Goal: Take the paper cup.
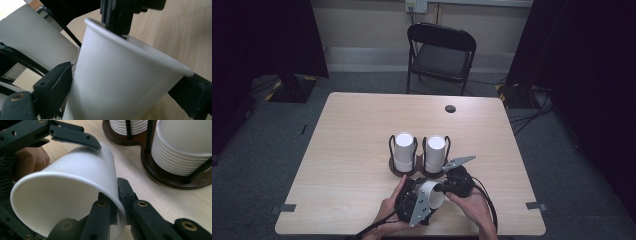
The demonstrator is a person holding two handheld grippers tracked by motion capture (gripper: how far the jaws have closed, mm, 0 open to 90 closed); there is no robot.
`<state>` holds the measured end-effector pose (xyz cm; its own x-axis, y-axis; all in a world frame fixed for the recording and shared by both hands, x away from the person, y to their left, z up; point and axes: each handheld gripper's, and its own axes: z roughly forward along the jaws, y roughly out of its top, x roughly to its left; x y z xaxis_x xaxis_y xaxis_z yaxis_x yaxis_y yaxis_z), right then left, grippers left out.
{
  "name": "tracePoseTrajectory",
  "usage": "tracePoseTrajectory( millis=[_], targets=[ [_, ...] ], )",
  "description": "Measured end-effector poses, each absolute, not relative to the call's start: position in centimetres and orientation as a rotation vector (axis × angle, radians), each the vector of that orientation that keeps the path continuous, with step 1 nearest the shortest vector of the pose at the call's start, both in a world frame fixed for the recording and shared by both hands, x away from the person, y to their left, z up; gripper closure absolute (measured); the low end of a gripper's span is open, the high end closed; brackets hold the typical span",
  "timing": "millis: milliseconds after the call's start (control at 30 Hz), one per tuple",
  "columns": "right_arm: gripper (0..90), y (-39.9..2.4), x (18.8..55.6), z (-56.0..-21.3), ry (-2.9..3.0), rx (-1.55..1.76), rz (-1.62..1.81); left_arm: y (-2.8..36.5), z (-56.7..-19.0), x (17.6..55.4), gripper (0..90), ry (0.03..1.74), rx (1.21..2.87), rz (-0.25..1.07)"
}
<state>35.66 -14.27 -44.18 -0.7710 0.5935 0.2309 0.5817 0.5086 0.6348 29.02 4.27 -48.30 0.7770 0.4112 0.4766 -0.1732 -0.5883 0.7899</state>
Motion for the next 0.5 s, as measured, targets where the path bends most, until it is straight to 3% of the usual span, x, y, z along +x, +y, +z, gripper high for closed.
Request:
tracePoseTrajectory(
  millis=[500],
  targets=[
    [88.6,-13.57,35.23,-44.57,2.737,1.053,1.152,3.55,-48.33,28.47,19.1,0.153,2.021,0.836]
  ],
)
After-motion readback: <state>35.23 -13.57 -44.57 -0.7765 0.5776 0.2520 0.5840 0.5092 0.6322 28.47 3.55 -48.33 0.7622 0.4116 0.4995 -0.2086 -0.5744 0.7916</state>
